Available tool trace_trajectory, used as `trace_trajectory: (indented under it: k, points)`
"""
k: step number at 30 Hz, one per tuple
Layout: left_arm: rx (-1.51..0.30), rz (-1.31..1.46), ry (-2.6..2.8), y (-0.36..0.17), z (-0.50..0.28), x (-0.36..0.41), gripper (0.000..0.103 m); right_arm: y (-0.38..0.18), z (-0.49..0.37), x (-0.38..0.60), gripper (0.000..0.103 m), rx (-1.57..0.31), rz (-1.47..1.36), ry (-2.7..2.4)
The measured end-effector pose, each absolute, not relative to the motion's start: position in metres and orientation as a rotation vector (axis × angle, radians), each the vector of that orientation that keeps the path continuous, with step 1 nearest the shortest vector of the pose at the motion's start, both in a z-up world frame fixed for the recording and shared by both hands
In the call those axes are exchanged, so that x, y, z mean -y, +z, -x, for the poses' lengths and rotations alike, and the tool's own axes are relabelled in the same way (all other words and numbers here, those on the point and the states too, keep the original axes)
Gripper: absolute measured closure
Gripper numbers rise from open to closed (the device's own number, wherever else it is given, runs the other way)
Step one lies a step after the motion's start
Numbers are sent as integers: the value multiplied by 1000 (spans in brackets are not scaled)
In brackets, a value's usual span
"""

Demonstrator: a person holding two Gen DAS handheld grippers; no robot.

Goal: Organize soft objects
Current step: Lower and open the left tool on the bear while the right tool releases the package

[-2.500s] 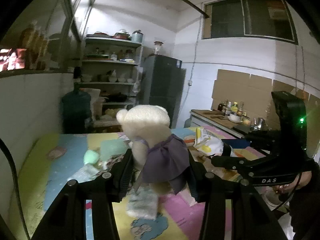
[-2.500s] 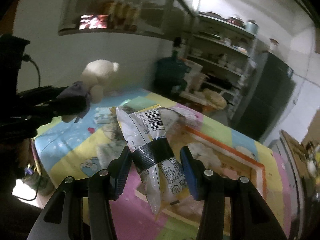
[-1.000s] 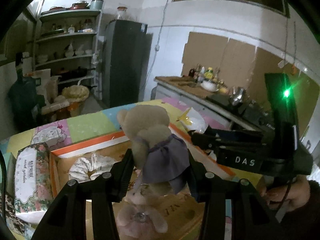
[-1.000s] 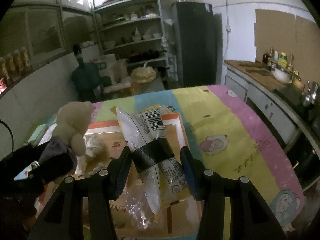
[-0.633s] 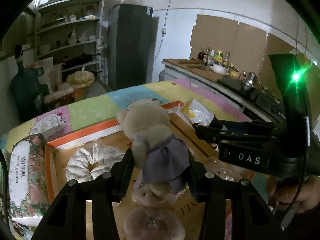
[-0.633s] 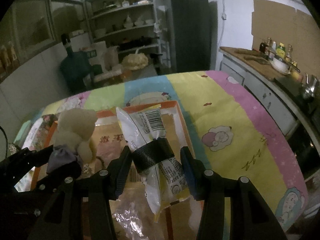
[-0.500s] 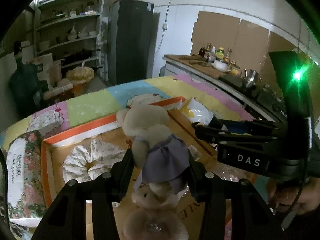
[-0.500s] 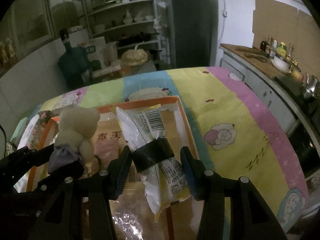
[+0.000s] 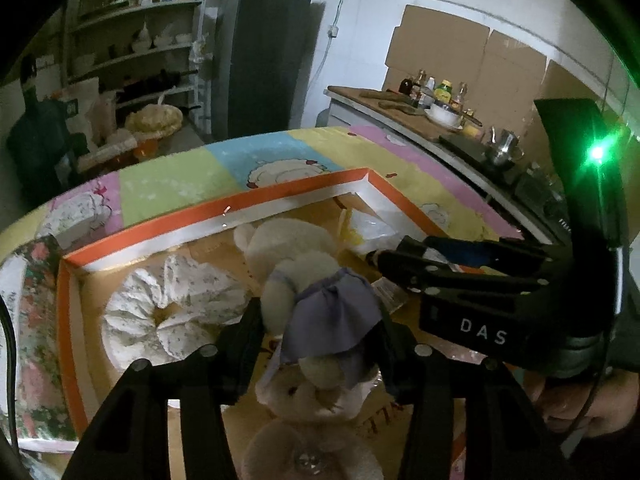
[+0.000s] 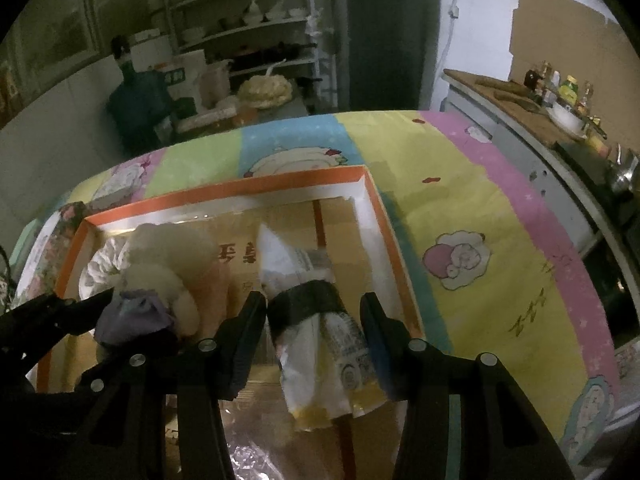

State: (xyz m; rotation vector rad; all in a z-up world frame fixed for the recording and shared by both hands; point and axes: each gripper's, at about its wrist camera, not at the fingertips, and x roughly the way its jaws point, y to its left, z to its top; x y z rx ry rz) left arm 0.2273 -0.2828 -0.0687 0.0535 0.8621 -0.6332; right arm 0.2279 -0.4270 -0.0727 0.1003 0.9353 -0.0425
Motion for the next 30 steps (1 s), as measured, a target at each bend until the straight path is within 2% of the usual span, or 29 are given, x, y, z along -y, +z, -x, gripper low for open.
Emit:
trace_trajectory:
  k: [3, 8, 13, 30]
  points:
    - [-884, -12, -652, -71, -231, 278, 50, -71, -228, 427, 53, -931, -104, -35]
    - [-906, -1, -632, -77, -231, 275, 29, -69, -224, 426, 53, -919, -122, -19]
    - [-842, -5, -615, -68, -222, 271, 17, -65, -219, 426, 52, -898, -145, -11]
    - [-665, -113, -580, -36, -179, 255, 17, -37, -176, 417, 51, -753, -203, 17]
